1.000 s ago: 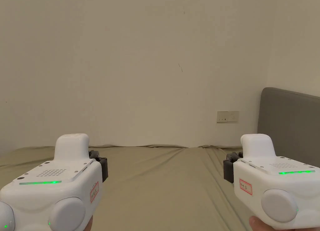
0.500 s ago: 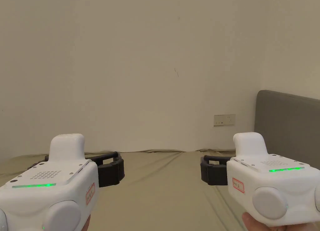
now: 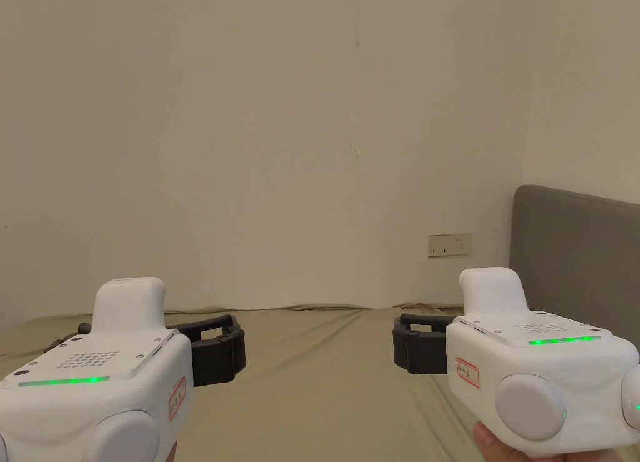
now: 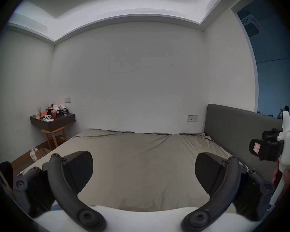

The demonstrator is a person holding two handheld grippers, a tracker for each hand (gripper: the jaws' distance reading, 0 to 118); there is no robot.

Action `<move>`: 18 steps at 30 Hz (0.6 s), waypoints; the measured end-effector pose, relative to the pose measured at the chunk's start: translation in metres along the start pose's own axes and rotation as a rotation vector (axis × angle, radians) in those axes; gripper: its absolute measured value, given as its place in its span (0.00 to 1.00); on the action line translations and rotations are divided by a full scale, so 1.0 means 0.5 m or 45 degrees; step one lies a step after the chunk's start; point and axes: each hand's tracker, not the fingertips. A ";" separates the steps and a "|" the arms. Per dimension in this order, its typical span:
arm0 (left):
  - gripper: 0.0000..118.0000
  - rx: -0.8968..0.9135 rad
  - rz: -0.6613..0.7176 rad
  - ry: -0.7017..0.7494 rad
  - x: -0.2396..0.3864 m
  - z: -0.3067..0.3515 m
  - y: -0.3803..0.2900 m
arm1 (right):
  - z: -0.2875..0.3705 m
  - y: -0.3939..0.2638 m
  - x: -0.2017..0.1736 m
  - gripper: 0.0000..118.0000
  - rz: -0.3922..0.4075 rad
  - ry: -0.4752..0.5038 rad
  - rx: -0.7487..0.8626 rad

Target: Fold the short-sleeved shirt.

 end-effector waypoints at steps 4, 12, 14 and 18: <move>1.00 -0.013 0.005 -0.006 -0.004 0.000 0.001 | -0.006 0.007 -0.009 1.00 -0.018 0.017 -0.042; 1.00 -0.006 -0.023 -0.010 0.005 0.010 -0.003 | -0.003 0.003 -0.018 1.00 -0.011 -0.004 -0.044; 1.00 -0.027 -0.023 -0.020 0.006 0.010 -0.003 | -0.006 0.005 -0.019 1.00 -0.050 0.001 -0.075; 1.00 -0.018 -0.014 -0.020 0.011 0.014 -0.005 | 0.000 0.006 -0.017 1.00 -0.074 -0.002 -0.064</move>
